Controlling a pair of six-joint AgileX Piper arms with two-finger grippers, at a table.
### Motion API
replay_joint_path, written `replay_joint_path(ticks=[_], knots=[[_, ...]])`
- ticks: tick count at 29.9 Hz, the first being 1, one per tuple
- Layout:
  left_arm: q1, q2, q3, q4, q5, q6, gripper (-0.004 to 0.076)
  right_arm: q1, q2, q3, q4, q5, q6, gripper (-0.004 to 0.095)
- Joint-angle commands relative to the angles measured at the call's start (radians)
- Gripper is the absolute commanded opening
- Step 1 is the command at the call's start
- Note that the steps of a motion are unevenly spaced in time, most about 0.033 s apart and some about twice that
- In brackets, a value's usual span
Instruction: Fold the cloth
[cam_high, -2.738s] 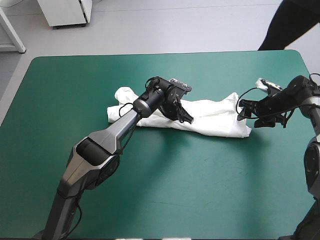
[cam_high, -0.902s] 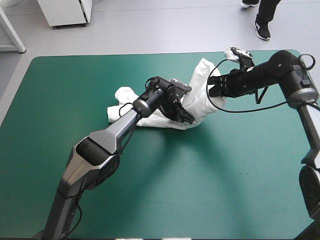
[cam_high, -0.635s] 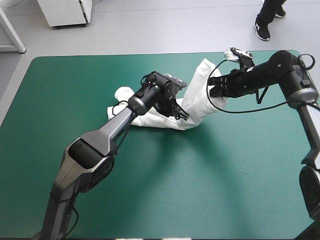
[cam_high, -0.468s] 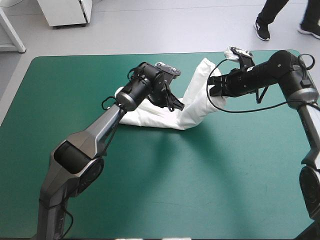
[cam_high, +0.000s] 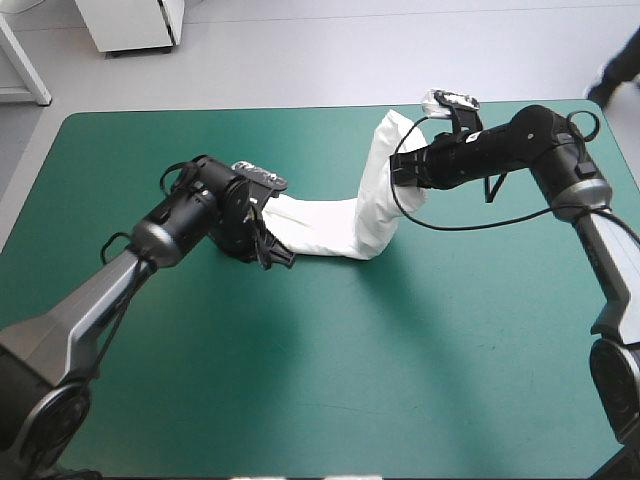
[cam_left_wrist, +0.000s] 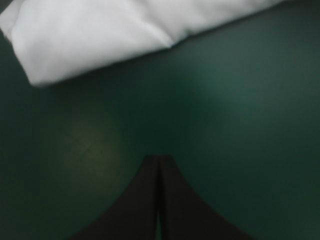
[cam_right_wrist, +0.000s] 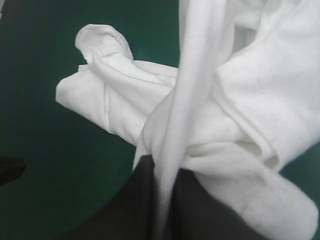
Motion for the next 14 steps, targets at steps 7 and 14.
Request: replay_joint_path(ticks=[7,14], knots=[[-0.001,-0.336,0.119,0.005,0.046,-0.039,-0.0022,0.164,0.066,-0.152,0.059,-0.110,-0.017,-0.0014],[-0.001,-0.433,0.155,-0.048,0.046,-0.040,-0.0022,0.268,0.235,-0.349,0.059,-0.127,0.021,-0.0014]])
